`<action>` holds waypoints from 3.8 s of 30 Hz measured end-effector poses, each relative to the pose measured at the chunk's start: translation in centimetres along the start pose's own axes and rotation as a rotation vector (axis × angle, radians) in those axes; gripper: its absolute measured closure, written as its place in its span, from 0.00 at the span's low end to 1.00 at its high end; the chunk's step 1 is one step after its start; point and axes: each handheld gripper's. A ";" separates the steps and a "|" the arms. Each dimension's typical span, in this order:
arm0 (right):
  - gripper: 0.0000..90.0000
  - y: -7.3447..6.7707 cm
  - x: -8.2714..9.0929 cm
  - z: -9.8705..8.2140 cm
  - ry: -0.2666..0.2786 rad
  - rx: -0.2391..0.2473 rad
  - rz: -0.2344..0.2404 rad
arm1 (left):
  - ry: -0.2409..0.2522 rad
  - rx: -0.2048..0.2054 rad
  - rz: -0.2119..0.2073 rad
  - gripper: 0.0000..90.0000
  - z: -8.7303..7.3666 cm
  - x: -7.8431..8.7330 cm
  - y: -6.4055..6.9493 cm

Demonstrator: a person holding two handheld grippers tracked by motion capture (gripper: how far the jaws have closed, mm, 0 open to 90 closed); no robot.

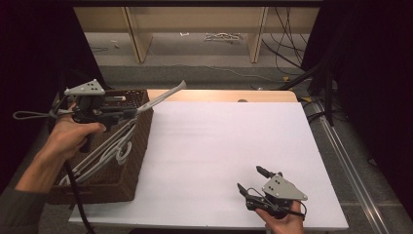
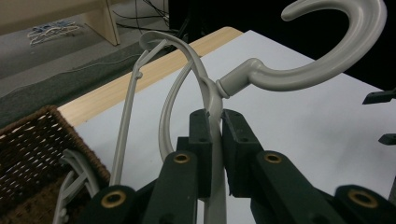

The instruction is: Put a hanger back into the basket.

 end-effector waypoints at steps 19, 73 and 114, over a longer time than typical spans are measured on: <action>0.25 0.1 0.0 0.0 0.000 0.012 -0.014 | 0.031 0.065 0.093 0.92 -2.8 5.2 -3.9; 0.25 0.2 -0.2 -0.1 0.003 0.008 -0.025 | -0.215 0.171 0.213 0.91 -10.2 1.4 -11.8; 0.25 0.2 -0.2 -0.1 0.002 0.009 -0.023 | -0.069 0.193 0.242 0.39 -9.8 1.7 -7.0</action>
Point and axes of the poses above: each handheld gripper's, and its own axes: x roughly backward along the jaws, z roughly out of its top, y roughly to its right, and after that the axes turned 12 degrees about x, right-handed
